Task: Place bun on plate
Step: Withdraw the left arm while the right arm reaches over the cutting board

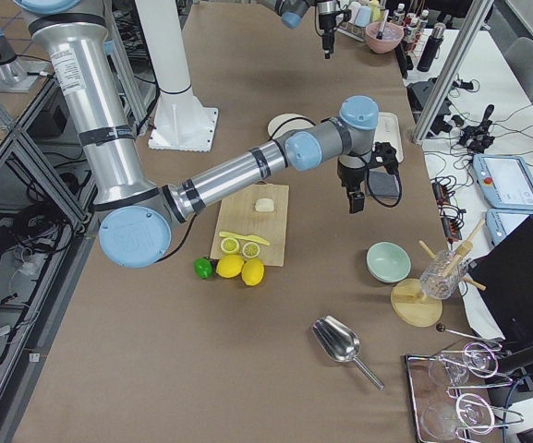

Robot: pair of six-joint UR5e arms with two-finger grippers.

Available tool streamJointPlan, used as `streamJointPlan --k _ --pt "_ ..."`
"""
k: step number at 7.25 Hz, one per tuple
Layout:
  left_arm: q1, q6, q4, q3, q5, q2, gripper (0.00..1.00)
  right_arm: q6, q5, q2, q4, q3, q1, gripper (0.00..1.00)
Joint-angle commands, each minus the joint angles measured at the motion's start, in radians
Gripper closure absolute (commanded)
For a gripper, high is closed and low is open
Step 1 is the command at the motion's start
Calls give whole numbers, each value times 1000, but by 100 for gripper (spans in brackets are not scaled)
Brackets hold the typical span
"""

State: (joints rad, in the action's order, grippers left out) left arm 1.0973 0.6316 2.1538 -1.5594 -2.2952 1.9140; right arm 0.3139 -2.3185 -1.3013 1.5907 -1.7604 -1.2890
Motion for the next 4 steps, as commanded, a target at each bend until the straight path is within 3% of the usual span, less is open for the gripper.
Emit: streamJointPlan --k 1,2,4 --pt "144 -230 -9 12 -102 -94 2 1 -15 -18 0 1 59 0" --pt "195 -324 -11 12 -143 -133 2 14 -12 -42 0 1 89 0" --pt "233 -336 -15 13 -184 -149 2 33 -19 -88 0 -14 146 0"
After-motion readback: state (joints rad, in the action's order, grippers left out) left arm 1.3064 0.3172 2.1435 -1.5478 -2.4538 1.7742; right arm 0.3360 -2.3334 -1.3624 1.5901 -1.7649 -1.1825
